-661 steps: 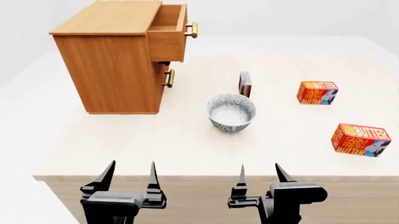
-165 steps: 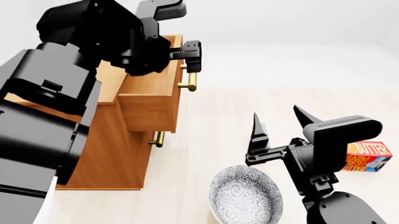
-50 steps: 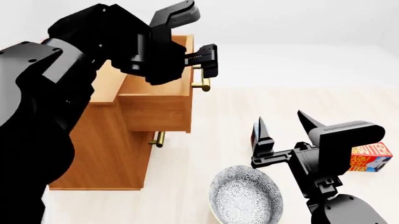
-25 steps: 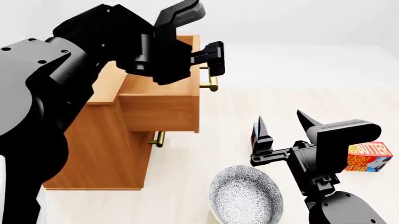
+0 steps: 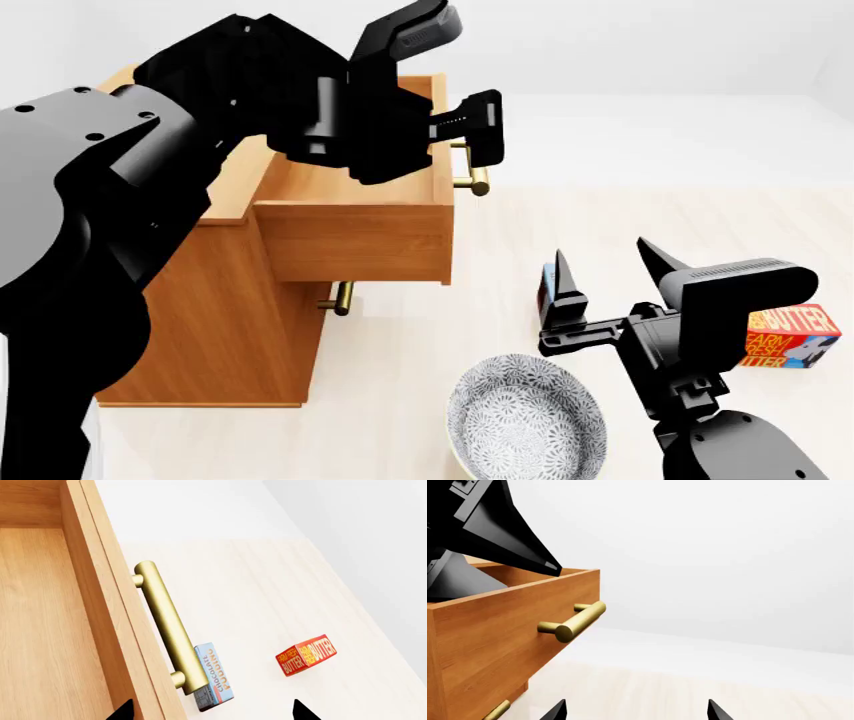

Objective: Put the chocolate pudding in the top drawer of the cabinet and close it.

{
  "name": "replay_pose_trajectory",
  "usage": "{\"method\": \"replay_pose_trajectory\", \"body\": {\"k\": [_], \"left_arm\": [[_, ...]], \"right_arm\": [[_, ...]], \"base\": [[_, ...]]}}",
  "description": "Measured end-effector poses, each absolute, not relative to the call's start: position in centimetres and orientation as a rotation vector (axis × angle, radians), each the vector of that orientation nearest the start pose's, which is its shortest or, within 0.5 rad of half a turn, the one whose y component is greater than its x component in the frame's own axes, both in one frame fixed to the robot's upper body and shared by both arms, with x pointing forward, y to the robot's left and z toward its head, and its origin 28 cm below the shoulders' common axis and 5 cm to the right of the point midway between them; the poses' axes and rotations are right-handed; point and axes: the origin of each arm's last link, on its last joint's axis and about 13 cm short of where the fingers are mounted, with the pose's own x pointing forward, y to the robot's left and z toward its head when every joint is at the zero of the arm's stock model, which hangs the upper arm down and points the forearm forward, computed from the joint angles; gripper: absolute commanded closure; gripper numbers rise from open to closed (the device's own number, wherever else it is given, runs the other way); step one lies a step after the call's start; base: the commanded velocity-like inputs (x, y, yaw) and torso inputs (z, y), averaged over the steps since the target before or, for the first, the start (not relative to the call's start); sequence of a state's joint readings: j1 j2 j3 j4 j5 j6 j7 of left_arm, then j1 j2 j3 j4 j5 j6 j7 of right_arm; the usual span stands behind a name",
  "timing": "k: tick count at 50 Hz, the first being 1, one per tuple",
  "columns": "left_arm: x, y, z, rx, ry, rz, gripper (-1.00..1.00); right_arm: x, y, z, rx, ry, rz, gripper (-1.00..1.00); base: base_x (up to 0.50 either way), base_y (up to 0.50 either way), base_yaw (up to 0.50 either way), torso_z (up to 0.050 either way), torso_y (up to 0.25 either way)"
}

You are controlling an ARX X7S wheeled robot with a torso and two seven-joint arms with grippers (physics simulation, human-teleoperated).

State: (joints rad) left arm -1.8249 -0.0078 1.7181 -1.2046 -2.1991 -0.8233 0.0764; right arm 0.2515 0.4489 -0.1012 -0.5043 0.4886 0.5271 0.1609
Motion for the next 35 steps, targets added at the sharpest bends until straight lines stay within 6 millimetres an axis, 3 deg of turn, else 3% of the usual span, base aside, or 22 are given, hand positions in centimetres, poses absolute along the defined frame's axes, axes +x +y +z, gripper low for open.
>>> {"method": "replay_pose_trajectory", "body": {"k": [35], "left_arm": [[37.9, 11.4, 32.2, -0.289, 0.671, -0.764, -1.0]], "right_arm": [[23.6, -14.3, 13.8, -0.022, -0.136, 0.153, -1.0]], "base": [[0.0, 0.0, 0.0, 0.0, 0.0]]}}
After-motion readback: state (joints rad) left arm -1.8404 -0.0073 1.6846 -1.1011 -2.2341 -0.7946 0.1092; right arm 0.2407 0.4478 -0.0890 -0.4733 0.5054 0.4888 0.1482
